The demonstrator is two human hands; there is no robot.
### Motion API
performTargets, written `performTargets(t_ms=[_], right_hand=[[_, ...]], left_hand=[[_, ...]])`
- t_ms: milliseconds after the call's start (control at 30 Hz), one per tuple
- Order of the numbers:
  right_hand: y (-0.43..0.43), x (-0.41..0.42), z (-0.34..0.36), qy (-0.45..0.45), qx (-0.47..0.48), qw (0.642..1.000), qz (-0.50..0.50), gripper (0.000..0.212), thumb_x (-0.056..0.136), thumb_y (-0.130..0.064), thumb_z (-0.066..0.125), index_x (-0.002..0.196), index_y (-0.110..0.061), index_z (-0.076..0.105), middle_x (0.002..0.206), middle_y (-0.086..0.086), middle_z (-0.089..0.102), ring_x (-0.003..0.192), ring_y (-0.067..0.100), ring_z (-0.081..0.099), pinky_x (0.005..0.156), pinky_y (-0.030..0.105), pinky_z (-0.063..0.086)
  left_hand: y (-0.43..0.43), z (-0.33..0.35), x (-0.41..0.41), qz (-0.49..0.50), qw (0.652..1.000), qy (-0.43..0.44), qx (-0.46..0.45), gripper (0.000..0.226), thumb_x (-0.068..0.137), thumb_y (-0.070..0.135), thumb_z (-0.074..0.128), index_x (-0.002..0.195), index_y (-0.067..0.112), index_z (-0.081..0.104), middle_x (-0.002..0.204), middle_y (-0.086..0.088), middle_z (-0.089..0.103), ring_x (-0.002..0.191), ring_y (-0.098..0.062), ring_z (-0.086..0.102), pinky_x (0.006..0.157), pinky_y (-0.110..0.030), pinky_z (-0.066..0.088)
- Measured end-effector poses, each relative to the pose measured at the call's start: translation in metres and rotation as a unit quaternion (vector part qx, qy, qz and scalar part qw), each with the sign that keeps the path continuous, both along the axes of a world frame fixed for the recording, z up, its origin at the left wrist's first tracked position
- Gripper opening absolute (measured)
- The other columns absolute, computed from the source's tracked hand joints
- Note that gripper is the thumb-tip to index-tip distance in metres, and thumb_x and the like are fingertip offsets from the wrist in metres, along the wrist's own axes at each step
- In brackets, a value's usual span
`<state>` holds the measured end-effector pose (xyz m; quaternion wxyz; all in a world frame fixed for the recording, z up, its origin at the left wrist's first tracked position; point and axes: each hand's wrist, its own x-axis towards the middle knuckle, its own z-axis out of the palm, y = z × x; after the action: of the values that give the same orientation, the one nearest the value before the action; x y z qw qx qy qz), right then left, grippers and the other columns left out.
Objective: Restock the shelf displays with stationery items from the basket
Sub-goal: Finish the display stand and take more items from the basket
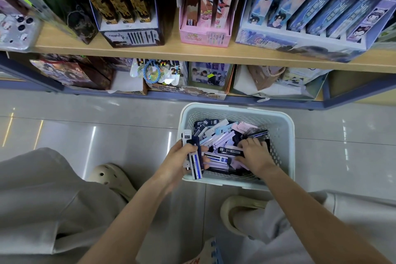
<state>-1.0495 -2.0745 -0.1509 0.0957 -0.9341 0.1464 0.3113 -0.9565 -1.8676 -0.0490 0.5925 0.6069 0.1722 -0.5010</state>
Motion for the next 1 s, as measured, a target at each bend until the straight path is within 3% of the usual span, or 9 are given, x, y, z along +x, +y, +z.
performTargets(t_ms=[167,300,467,567,667,800,900,1000], right_hand=[[0.007,-0.003,-0.004,0.024,-0.018,0.999,0.028,0.049,0.098,-0.044,0.041,0.13,-0.007,0.04,0.131,0.011,0.045,0.126,0.026,0.036,0.104,0.033,0.029],[0.011,-0.006,-0.002,0.053,0.021,0.998,0.0,0.046,0.101,-0.038,0.035,0.131,-0.003,0.038,0.131,0.015,0.041,0.125,0.03,0.034,0.105,0.034,0.028],[0.014,-0.008,0.014,0.057,0.113,0.987,-0.102,0.035,0.102,-0.029,0.037,0.12,0.001,0.039,0.128,0.022,0.045,0.119,0.034,0.043,0.094,0.037,0.037],[0.014,-0.004,0.026,0.033,0.158,0.973,-0.164,0.02,0.101,-0.026,0.04,0.103,-0.007,0.035,0.118,0.023,0.055,0.104,0.033,0.057,0.075,0.033,0.039],[0.017,-0.002,0.039,0.014,0.191,0.961,-0.201,0.022,0.1,-0.027,0.044,0.098,-0.009,0.031,0.107,0.021,0.06,0.094,0.03,0.06,0.069,0.029,0.034],[0.031,0.001,0.064,-0.029,0.261,0.938,-0.227,0.017,0.102,-0.022,0.04,0.104,-0.007,0.031,0.086,0.007,0.053,0.083,0.023,0.054,0.065,0.03,0.033],[0.047,0.007,0.09,-0.104,0.296,0.922,-0.227,0.019,0.102,-0.028,0.035,0.099,-0.01,0.03,0.067,0.004,0.042,0.058,0.018,0.042,0.054,0.031,0.03],[0.064,0.012,0.119,-0.162,0.313,0.914,-0.202,0.019,0.102,-0.029,0.035,0.101,-0.009,0.033,0.066,0.001,0.039,0.054,0.012,0.037,0.053,0.032,0.025]], left_hand=[[-0.001,0.002,-0.001,-0.035,0.996,0.074,-0.034,0.038,0.092,0.018,0.034,0.094,0.0,0.068,0.074,-0.017,0.067,0.064,-0.025,0.065,0.077,-0.036,0.052],[-0.004,0.005,-0.004,-0.028,0.999,0.021,-0.018,0.024,0.099,0.018,0.041,0.098,-0.001,0.056,0.064,-0.013,0.063,0.052,-0.024,0.059,0.053,-0.028,0.051],[-0.005,0.01,-0.008,-0.002,0.999,-0.043,0.002,0.021,0.098,0.025,0.048,0.095,0.004,0.051,0.063,-0.007,0.06,0.043,-0.018,0.053,0.046,-0.025,0.048],[-0.001,0.012,-0.01,-0.006,0.997,-0.076,0.021,0.022,0.095,0.027,0.054,0.091,0.006,0.05,0.06,-0.004,0.058,0.044,-0.016,0.052,0.046,-0.026,0.047],[0.002,0.015,-0.012,0.011,0.996,-0.089,0.021,0.02,0.091,0.022,0.061,0.083,0.007,0.05,0.053,0.0,0.057,0.043,-0.013,0.05,0.044,-0.024,0.046],[0.003,0.019,-0.014,0.031,0.993,-0.103,0.05,0.019,0.083,0.015,0.072,0.081,0.01,0.054,0.048,0.003,0.057,0.04,-0.012,0.049,0.042,-0.022,0.046],[0.0,0.021,-0.014,0.08,0.987,-0.123,0.062,0.019,0.084,0.015,0.071,0.087,0.007,0.054,0.046,0.002,0.055,0.037,-0.011,0.049,0.04,-0.021,0.043],[-0.008,0.029,-0.013,0.135,0.98,-0.141,0.026,0.013,0.09,0.015,0.064,0.086,0.005,0.056,0.05,0.002,0.058,0.038,-0.009,0.05,0.04,-0.02,0.044]])
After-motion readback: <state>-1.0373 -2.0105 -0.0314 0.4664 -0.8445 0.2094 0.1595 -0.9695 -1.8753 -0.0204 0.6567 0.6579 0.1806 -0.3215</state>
